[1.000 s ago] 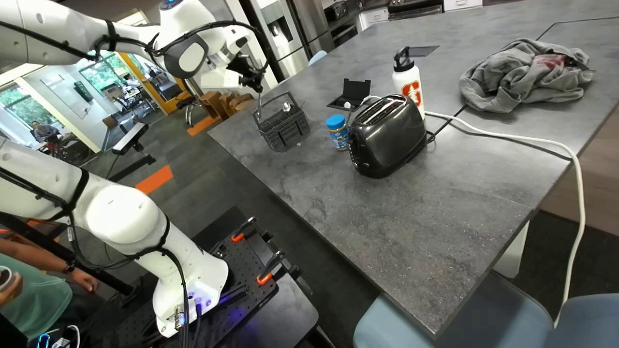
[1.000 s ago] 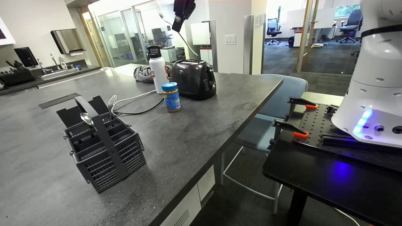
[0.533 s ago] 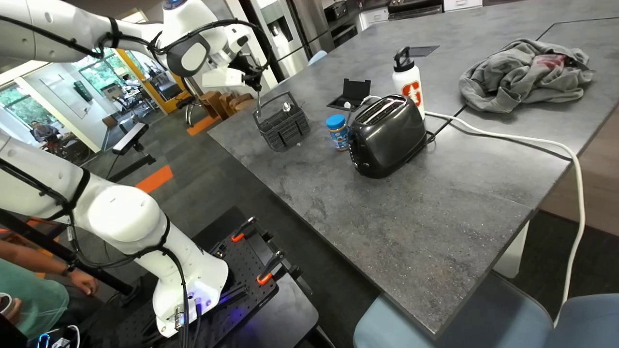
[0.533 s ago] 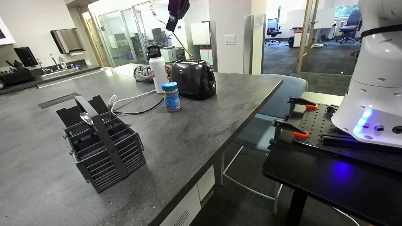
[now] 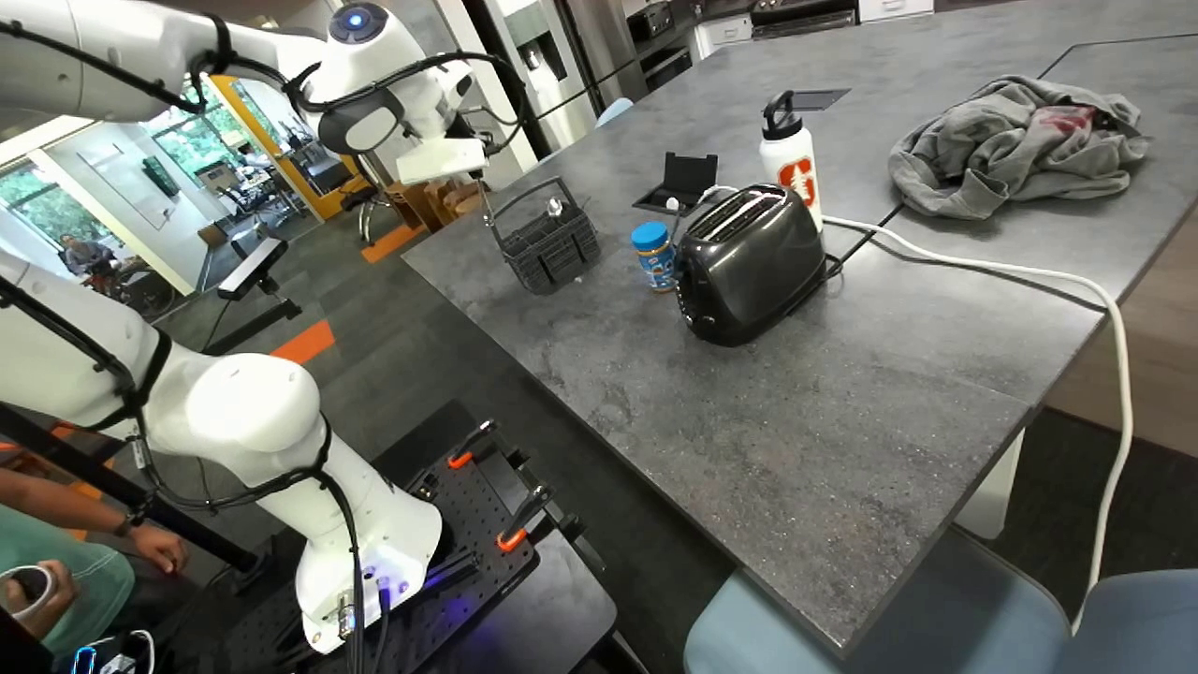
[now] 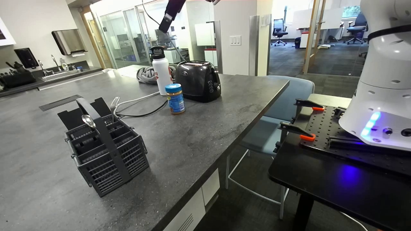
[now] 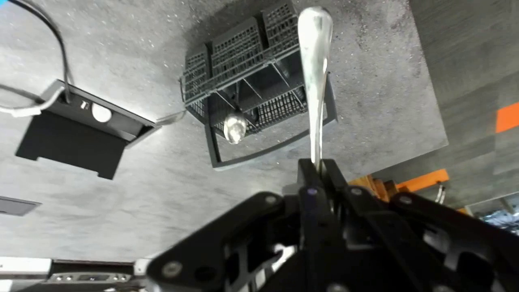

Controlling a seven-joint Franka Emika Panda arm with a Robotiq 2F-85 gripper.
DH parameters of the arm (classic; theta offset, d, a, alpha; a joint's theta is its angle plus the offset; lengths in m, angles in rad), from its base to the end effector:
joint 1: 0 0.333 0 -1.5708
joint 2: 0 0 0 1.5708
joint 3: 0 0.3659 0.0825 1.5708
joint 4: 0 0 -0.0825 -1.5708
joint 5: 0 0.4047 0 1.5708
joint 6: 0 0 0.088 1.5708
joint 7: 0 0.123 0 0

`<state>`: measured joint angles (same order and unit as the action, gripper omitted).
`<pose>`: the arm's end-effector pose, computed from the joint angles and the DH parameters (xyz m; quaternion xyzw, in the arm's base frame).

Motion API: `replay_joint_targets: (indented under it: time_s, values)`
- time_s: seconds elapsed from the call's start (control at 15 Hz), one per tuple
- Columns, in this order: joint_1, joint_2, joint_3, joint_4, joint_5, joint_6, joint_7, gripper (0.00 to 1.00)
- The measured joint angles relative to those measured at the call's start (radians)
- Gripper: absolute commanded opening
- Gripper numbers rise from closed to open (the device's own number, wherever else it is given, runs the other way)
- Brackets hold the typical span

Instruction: Put the silver spoon in the grey cutlery box then put the silver fork in the grey cutlery box

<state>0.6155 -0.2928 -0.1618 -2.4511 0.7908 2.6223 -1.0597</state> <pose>0.4447 0.2010 0.4747 -0.8442 -0.4068 -0.2785 0.2104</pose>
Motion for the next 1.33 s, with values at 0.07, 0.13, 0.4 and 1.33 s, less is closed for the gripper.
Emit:
replay_joint_targets:
  time_s: [0.07,0.13,0.4,1.33]
  values:
    - [0.03,0.002,-0.026,0.005,0.041,-0.01,-0.079,0.02]
    - [0.057,0.006,-0.051,0.012,0.077,-0.023,-0.158,0.02]
    - [0.053,0.078,-0.058,0.072,0.197,-0.151,-0.448,0.07]
    - [-0.246,0.223,0.271,0.126,0.563,-0.157,-0.925,0.02]
